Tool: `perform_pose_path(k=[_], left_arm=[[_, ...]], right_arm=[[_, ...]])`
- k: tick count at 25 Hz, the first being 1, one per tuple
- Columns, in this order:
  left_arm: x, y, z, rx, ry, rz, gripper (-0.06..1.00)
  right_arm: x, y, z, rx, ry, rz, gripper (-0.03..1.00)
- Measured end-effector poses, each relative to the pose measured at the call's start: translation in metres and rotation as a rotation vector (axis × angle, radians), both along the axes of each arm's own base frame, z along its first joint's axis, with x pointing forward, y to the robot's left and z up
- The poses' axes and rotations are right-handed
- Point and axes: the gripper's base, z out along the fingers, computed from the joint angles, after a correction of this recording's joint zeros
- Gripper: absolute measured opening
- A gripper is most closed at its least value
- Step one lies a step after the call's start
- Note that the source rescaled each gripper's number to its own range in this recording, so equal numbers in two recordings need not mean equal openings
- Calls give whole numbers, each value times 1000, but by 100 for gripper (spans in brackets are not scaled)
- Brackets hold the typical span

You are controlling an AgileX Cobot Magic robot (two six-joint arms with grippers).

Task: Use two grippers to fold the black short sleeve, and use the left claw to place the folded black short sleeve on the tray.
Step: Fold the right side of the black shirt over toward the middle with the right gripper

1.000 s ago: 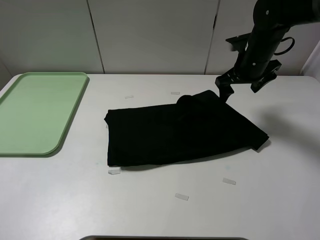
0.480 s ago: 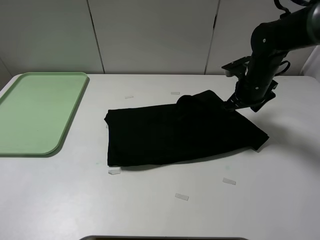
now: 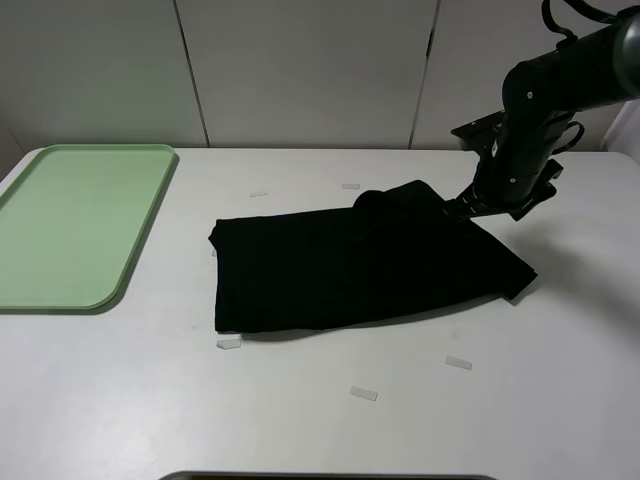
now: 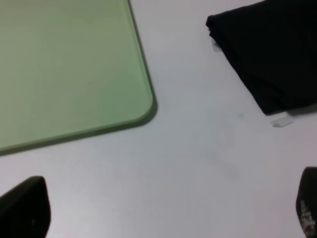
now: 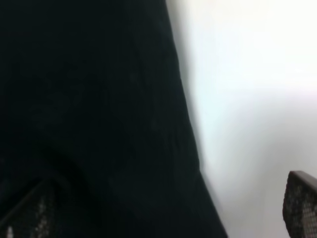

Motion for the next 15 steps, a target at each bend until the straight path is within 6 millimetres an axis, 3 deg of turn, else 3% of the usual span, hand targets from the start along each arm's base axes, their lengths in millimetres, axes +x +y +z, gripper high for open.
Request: perform_pose_path(k=[7,15], left_arm=[[0,0,0,0,0,0,100],[0,0,0,1,0,0,100]], right_arm=[[-6,6,-2,13,25,-122,100],[-12,16,-6,4,32,-115,100]])
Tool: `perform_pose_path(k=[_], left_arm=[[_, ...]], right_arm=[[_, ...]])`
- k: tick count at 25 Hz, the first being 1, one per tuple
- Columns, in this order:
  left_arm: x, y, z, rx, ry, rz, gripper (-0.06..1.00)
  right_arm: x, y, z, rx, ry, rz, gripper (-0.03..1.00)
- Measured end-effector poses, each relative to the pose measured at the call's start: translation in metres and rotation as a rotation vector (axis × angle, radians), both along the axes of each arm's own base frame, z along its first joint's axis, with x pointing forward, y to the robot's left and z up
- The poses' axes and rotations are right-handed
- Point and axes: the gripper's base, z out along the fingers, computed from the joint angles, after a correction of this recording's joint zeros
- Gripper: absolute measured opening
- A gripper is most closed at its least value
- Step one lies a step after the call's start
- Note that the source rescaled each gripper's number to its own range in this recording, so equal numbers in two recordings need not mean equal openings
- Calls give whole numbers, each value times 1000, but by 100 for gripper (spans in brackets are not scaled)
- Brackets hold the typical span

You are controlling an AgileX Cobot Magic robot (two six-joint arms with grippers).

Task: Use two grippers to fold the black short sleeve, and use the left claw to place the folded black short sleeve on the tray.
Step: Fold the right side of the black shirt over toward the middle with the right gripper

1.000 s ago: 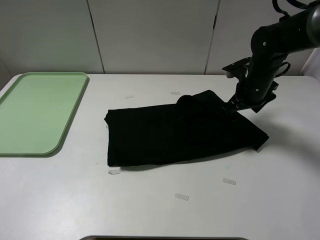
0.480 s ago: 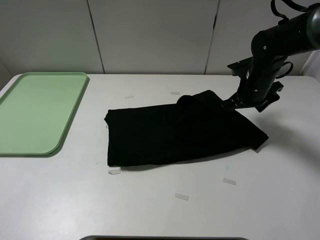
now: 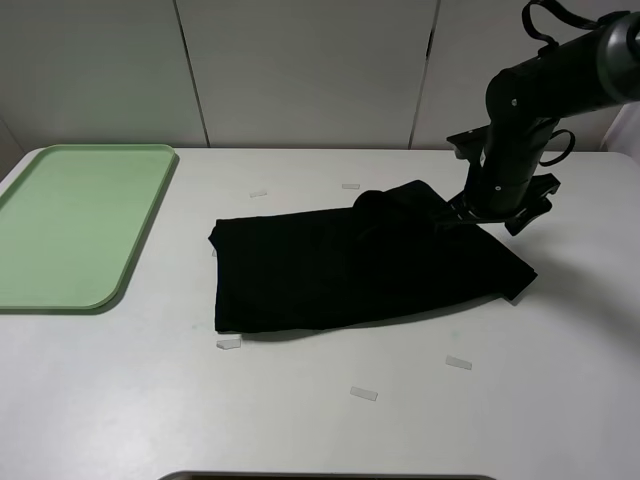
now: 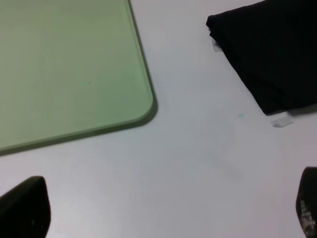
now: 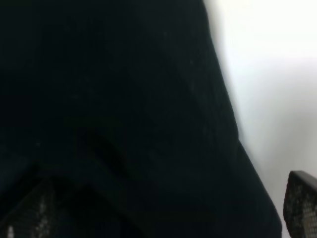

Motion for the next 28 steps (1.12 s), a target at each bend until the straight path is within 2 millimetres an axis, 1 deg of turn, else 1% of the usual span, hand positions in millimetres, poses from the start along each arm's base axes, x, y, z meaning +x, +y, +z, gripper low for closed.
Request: perform_pose_path(k=[3,4,6,11,12,13,14,16,18,20,28], left_arm=[[0,0,0,0,0,0,100],[0,0,0,0,0,0,100],[0,0,0,0,0,0,100],[0,0,0,0,0,0,100],[0,0,0,0,0,0,100],[0,0,0,0,0,0,100],[0,0,0,0,-1,0,100],[0,0,0,0,-1,0,100],[0,0,0,0,-1,0,100],[0,0,0,0,-1,0,100],[0,0,0,0,-1,0,100]], right_arm=[[-3,-2,-5,-8,-14,-6,99],[-3,-3,-7,-13,-18,-7,96],[-3,-3,-8,-8,-30,-17,86],[-3,-3,-8,-6,-35,-20,48],[-3,-3,-8,-6,-35,-20,48],[-3,-3,-8,-7,-34,-19,35],[-3,-3,-8,-7,-35,-18,29],[-3,-3,-6,-6,-40,-14,21],[-3,-3,-2,-3,-51,-11,16],[-4,-3,3,-1,-59,-10,13],[-9,1,29,80,-96,-47,12]])
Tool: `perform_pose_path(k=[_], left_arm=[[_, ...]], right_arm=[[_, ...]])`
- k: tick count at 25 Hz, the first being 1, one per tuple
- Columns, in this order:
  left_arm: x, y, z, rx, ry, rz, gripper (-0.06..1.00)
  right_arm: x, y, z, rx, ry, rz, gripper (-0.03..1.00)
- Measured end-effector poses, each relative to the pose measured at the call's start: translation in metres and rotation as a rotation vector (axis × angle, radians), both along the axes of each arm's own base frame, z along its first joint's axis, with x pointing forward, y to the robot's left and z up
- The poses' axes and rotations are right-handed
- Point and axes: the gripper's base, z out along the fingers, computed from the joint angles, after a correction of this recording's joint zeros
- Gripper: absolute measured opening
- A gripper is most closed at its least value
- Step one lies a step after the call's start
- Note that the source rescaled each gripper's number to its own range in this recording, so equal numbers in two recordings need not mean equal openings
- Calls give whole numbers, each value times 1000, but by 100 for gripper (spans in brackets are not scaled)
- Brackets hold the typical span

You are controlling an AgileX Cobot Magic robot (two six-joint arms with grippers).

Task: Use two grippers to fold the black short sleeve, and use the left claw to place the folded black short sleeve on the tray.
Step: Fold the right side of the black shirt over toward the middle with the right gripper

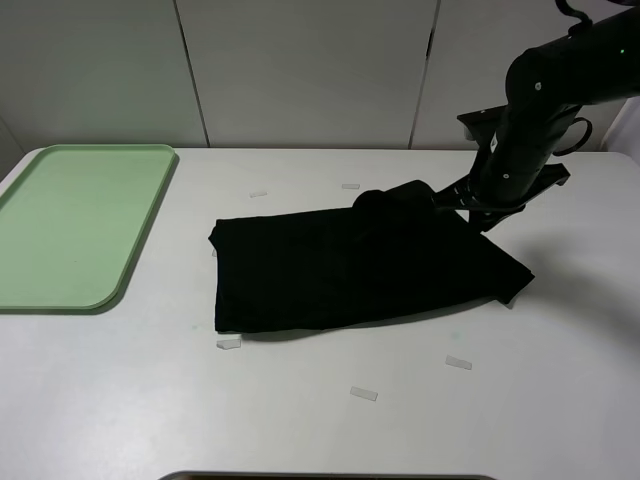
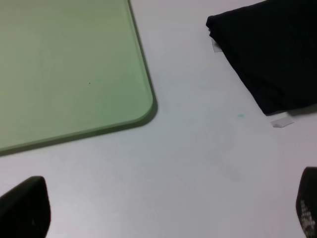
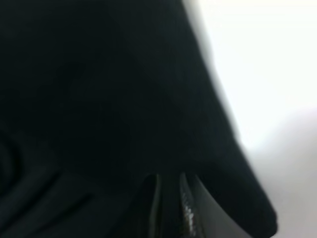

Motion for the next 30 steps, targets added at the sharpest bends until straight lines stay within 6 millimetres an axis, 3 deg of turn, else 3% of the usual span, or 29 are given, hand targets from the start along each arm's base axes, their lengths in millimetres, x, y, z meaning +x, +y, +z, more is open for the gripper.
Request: perform_pose_path(k=[7,14,19,25,28,30], left_arm=[[0,0,0,0,0,0,100],[0,0,0,0,0,0,100],[0,0,0,0,0,0,100],[0,0,0,0,0,0,100],[0,0,0,0,0,0,100],[0,0,0,0,0,0,100]], right_arm=[[-7,6,13,98,17,-49,12],[-8,1,12,30,27,2,12],[-25,-11,-9,-76,81,67,12],[-39,-13,-31,-79,51,122,13],[-43,-14,-36,-94,43,155,29],[-43,-16,-37,-112,38,173,56]])
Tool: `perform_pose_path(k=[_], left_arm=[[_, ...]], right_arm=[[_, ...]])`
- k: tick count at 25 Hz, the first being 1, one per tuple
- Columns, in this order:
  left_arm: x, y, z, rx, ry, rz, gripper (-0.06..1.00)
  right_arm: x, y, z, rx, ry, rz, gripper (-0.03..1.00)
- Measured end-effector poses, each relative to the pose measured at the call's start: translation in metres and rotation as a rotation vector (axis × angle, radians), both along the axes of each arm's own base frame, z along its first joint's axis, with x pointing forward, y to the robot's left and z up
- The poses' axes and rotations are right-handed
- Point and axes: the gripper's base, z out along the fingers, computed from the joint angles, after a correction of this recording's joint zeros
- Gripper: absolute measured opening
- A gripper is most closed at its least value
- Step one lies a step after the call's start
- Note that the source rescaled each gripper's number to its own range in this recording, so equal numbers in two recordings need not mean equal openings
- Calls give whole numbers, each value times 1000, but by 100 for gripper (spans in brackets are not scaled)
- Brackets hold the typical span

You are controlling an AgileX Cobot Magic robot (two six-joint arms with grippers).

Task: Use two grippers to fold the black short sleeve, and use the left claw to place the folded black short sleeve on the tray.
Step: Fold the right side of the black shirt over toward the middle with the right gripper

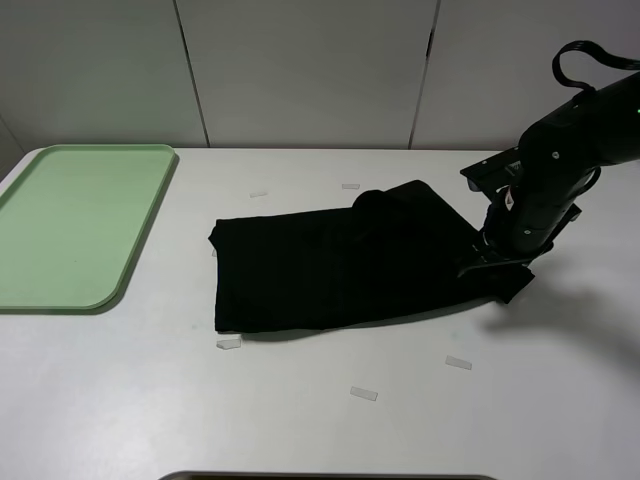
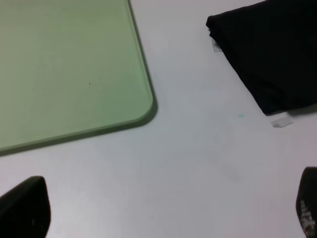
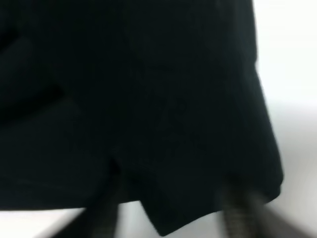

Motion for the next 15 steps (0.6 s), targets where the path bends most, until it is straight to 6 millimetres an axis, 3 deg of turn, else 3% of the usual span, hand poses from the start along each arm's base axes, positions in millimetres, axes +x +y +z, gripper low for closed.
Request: perform_pose_path(k=[1,2,4,15], left_arm=[[0,0,0,0,0,0,100],[0,0,0,0,0,0,100],[0,0,0,0,1,0,100],[0,0,0,0,1,0,100]], right_arm=[[0,0,0,-6,-6,11,73],[1,0,0,-5,-16,17,83],[2,0,0,-6,-27,25,94],[-8,-8,-10,-19,-15,-3,100]])
